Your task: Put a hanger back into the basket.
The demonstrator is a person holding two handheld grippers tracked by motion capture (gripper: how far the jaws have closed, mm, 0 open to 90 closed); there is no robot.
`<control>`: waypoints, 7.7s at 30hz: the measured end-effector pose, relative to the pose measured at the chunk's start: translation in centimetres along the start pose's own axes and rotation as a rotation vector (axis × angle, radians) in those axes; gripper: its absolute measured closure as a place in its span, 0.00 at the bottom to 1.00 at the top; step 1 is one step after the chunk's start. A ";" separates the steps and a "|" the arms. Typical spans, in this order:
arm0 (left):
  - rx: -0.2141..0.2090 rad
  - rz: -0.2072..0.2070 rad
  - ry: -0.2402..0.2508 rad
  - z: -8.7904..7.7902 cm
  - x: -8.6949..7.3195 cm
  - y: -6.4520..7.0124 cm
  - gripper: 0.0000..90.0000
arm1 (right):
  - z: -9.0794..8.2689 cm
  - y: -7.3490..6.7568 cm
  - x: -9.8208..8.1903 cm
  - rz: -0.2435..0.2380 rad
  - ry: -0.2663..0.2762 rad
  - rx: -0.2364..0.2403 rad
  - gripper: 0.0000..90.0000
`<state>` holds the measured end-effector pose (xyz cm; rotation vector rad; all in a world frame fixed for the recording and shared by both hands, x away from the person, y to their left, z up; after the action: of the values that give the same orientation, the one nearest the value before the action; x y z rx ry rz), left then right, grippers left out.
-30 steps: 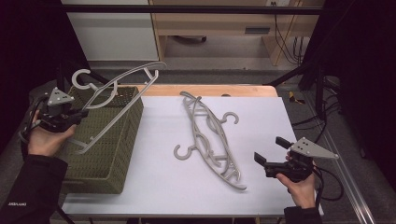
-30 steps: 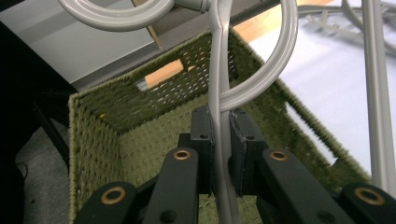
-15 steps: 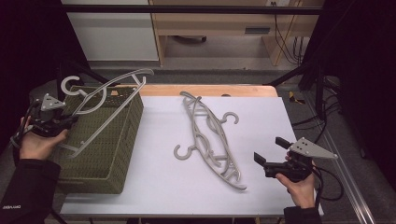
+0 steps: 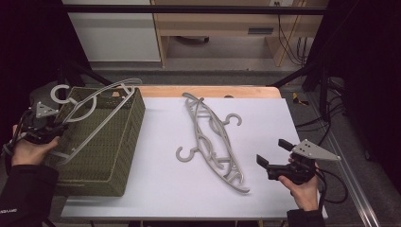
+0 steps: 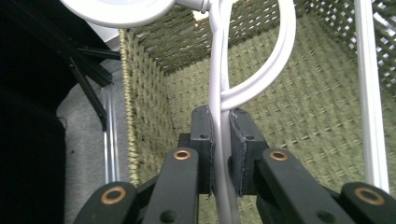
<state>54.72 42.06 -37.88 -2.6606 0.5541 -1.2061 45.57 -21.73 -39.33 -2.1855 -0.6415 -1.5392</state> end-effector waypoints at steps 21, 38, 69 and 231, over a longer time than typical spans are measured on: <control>0.011 0.025 0.018 -0.5 -1.2 -1.3 0.90 | 0.1 -0.1 0.0 0.000 -0.002 -0.001 0.03; 0.005 0.063 0.019 -0.5 -1.6 -1.9 0.90 | 0.2 -0.2 0.0 -0.001 -0.004 0.000 0.03; 0.006 0.071 -0.144 3.6 -4.7 0.2 0.90 | 0.4 -0.3 -0.1 -0.004 -0.011 0.005 0.03; -0.556 0.009 -0.047 6.5 3.6 42.6 0.45 | 0.0 -0.3 0.0 0.002 0.002 0.019 0.03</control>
<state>50.60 1.53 -52.44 -3.1129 1.0199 -1.1087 45.36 -21.47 -39.31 -2.1700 -0.6507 -1.5284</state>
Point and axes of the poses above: each handheld gripper's, and its own axes: z roughly forward along the jaws, x roughly out of its top, y roughly to its right, the point moved 7 cm from there along z, roughly forward along the jaws, and after that the axes turned 2 degrees about -z, right-handed, at the moved point
